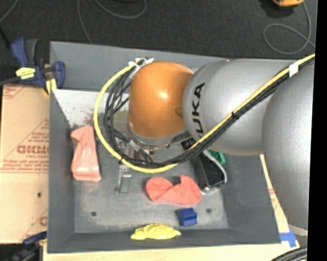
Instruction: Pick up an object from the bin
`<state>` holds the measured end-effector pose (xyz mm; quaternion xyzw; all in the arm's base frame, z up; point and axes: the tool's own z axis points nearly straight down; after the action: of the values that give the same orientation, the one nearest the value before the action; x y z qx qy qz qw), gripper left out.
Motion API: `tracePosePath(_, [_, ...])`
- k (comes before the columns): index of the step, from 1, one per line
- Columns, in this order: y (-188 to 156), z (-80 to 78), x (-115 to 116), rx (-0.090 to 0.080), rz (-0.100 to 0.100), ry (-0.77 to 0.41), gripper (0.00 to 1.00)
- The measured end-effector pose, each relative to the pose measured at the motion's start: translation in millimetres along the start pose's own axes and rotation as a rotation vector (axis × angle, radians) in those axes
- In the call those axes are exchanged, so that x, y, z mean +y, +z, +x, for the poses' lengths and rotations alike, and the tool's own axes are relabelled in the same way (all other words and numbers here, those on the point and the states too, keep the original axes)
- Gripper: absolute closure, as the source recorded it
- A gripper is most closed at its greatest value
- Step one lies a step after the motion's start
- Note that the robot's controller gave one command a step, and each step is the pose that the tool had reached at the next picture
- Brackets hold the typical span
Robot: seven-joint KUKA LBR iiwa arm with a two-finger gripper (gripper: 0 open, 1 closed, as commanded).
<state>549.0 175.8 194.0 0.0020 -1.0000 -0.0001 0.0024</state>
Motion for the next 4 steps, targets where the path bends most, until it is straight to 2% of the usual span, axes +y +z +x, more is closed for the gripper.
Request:
tracePosePath(1, [-4.7, -1.2, -0.9, -0.007, -0.001, 0.003, 0.0])
tracePosePath(2, [35.9, 2.0, -37.4, -0.013, -0.005, 0.017, 0.0])
tracePosePath(3, [52.9, 31.0, -66.4, 0.008, 0.004, 0.009, 0.0])
tracePosePath(4, [52.3, 26.7, -88.2, -0.014, -0.005, 0.126, 0.0])
